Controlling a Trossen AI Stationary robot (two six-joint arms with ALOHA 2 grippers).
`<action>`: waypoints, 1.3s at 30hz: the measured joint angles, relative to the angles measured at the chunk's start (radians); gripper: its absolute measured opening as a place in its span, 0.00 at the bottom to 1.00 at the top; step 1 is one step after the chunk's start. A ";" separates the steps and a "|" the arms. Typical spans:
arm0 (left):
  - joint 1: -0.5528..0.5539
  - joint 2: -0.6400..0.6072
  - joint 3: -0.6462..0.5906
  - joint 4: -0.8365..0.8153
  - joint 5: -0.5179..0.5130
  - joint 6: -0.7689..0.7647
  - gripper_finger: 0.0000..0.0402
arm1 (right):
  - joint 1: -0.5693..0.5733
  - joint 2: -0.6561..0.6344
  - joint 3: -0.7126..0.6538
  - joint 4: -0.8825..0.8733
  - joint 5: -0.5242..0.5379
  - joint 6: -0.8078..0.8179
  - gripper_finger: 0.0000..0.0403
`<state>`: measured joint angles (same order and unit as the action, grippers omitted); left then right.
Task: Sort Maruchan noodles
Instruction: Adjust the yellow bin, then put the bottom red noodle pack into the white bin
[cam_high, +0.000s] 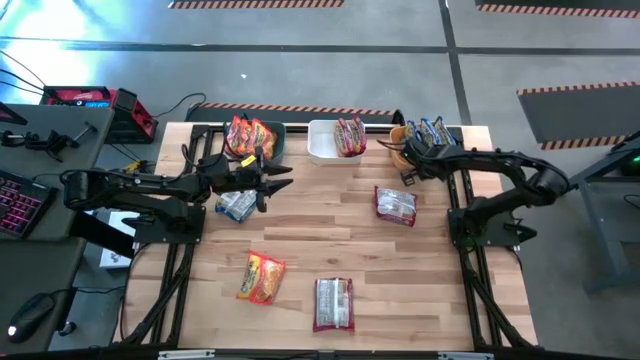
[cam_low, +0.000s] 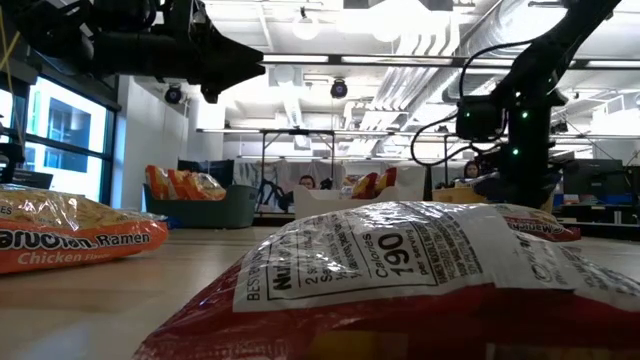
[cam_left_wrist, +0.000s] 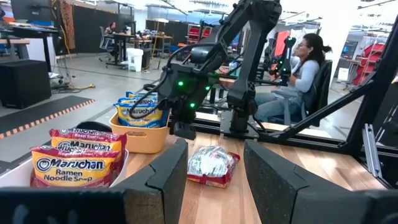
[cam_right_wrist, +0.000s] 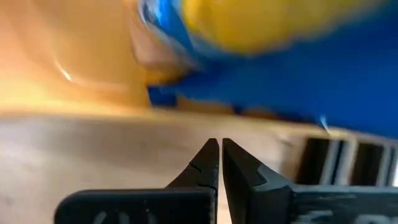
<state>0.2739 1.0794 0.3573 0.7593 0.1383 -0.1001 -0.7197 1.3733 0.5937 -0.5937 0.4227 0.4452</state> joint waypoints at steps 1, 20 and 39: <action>0.000 0.000 0.000 0.000 0.000 0.000 0.36 | -0.001 0.010 0.000 0.023 0.000 -0.007 0.00; 0.000 0.000 0.000 -0.004 0.000 -0.001 0.36 | 0.000 0.053 0.000 0.195 0.020 -0.107 0.00; 0.000 0.000 0.000 -0.015 0.000 -0.001 0.36 | 0.132 -0.068 0.000 0.208 -0.041 -0.133 0.00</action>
<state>0.2741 1.0794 0.3573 0.7440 0.1386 -0.1009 -0.5875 1.3055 0.5938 -0.3853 0.3818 0.3121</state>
